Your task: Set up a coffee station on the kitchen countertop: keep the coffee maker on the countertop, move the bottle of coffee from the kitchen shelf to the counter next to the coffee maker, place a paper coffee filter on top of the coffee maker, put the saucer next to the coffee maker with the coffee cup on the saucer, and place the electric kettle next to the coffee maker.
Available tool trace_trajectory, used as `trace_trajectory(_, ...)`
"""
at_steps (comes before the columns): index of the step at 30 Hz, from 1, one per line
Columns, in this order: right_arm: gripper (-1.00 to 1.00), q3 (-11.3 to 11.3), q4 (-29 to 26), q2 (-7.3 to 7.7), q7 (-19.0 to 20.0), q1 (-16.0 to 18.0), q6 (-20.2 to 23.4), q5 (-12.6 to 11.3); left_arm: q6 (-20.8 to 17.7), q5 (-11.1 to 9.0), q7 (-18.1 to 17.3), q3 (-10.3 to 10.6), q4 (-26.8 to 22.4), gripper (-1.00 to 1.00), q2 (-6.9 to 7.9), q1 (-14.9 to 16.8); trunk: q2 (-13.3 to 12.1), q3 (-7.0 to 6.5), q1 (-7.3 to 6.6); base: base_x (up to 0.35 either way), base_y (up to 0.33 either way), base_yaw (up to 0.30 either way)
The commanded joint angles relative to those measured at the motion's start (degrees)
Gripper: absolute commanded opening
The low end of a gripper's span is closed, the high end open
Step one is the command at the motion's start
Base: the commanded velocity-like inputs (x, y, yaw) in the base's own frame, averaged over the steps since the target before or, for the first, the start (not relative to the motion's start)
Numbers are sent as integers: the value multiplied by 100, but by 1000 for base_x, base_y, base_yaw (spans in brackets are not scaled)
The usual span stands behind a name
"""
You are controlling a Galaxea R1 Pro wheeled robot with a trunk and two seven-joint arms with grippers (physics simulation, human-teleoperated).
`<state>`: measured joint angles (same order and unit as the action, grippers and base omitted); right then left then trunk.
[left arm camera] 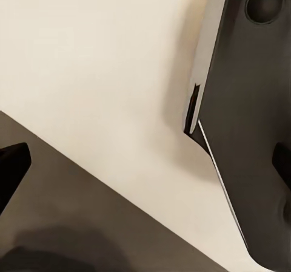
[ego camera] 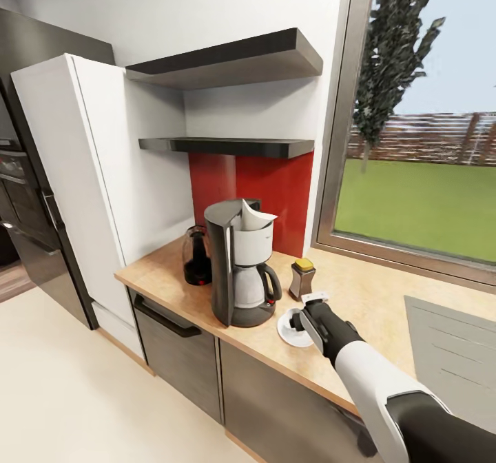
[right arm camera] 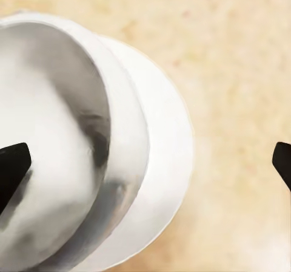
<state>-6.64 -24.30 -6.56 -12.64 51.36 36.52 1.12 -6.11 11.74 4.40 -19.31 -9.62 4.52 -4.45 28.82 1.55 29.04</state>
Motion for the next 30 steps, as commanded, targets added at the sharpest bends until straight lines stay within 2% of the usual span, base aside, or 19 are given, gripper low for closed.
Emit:
trace_trajectory(1,100,-30,-2,0,-14,5,39,11,-39,58,-2,-38,-23,100,-4,-3,10,11,3,0,0,0)
trace_trajectory(30,100,-22,-13,5,-15,4,39,20,-39,64,-1,-47,-18,100,-4,-3,10,11,3,12,-23,0)
